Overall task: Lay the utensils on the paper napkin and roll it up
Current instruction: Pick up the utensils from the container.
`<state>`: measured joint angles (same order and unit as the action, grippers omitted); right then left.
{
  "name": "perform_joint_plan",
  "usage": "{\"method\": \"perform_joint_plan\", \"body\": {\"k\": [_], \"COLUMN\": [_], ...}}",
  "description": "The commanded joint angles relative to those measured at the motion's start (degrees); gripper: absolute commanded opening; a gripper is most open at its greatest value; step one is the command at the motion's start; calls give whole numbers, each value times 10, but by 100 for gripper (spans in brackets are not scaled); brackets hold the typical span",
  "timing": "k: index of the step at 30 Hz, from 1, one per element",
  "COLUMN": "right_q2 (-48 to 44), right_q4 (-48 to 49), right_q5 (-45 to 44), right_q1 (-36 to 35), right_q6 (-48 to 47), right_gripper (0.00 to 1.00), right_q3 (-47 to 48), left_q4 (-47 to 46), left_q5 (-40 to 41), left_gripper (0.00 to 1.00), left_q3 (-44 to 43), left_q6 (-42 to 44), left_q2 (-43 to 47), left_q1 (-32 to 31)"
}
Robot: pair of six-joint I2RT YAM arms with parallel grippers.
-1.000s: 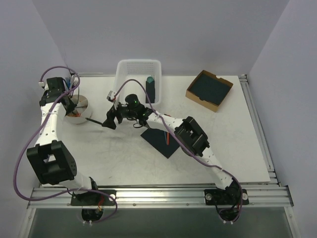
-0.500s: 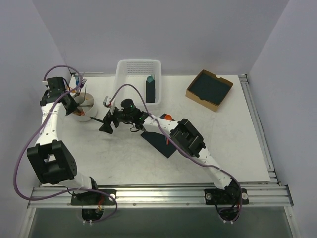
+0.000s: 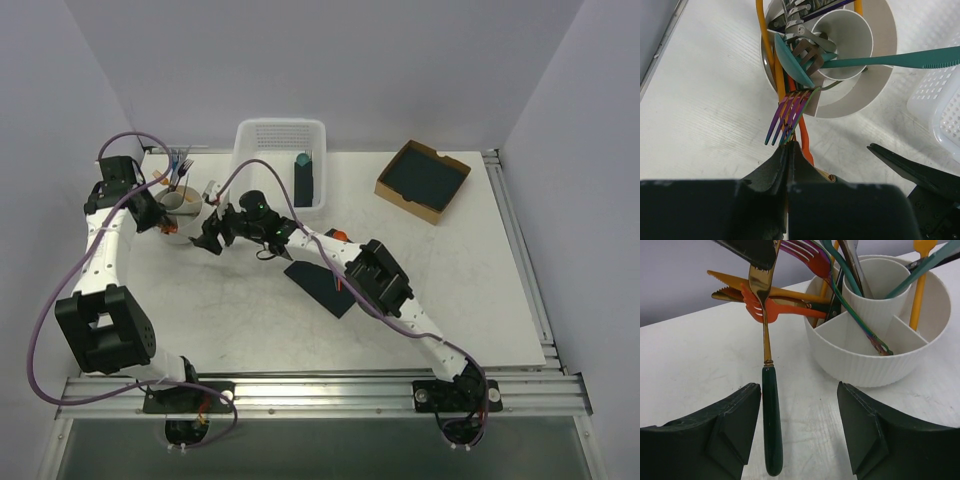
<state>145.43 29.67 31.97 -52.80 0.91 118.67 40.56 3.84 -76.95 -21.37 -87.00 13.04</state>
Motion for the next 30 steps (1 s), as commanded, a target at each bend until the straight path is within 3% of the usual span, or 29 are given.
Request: {"method": "perform_joint_plan", "body": {"k": [1, 8, 11, 14, 15, 18, 22, 24, 30], "right_q2": [21, 29, 29, 27, 24, 20, 14, 11, 4], "right_q4": [3, -6, -6, -1, -1, 0, 3, 4, 3], "right_q5": [-1, 6, 2, 1, 0, -3, -8, -9, -15], "right_q1": [-8, -15, -16, -16, -16, -16, -16, -16, -13], "right_q6": [-18, -22, -18, -14, -13, -11, -12, -13, -19], "right_gripper": [63, 63, 47, 25, 12, 1, 0, 0, 0], "right_q3": [32, 35, 36, 36, 36, 34, 31, 28, 26], "left_q4": [29, 30, 30, 30, 28, 19, 18, 18, 13], "left_q5": [-53, -54, -53, -48, -45, -43, -43, -43, -43], "left_gripper": [3, 4, 4, 8, 10, 15, 25, 35, 48], "left_q3": [4, -3, -3, -2, -1, 5, 1, -2, -20], "left_q6": [12, 12, 13, 15, 14, 12, 7, 5, -3], "left_q2": [7, 3, 3, 4, 8, 17, 19, 17, 25], "left_q1": [-10, -11, -12, -12, -12, -12, -11, -11, -12]}}
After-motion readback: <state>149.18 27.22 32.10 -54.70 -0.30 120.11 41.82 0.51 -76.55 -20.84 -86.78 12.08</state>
